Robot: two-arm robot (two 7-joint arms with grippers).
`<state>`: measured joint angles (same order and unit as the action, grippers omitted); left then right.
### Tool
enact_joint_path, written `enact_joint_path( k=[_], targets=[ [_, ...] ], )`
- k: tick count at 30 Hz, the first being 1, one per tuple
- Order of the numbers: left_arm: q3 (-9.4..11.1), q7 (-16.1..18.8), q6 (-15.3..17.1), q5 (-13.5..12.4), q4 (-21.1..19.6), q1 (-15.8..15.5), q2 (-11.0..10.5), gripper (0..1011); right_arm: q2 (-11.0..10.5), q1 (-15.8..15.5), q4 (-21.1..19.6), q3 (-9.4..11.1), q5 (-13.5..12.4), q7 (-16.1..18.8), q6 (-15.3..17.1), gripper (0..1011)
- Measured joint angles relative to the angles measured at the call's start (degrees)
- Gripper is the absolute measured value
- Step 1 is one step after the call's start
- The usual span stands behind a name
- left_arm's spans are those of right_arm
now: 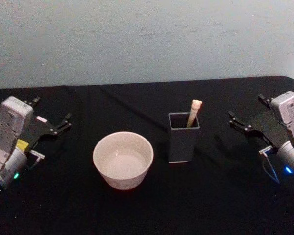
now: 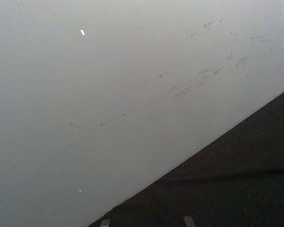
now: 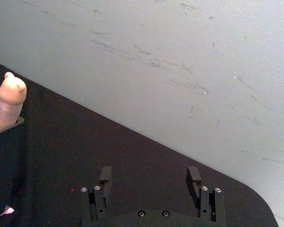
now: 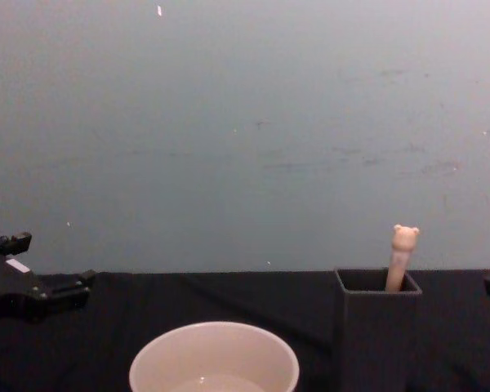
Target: Pick up the stirring spoon with one hand, stir inside the cup, then place it back in its original position.
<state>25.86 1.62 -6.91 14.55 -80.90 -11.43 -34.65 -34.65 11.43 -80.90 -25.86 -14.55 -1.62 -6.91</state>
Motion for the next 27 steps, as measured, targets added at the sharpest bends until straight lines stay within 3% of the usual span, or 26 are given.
enact_joint_path(
  k=[27],
  targets=[
    [0.0, 0.0, 0.0, 0.0, 0.0, 0.0, 0.0, 1001, 0.0, 0.0, 0.0, 0.0, 0.0, 0.0, 0.0, 1002]
  ],
)
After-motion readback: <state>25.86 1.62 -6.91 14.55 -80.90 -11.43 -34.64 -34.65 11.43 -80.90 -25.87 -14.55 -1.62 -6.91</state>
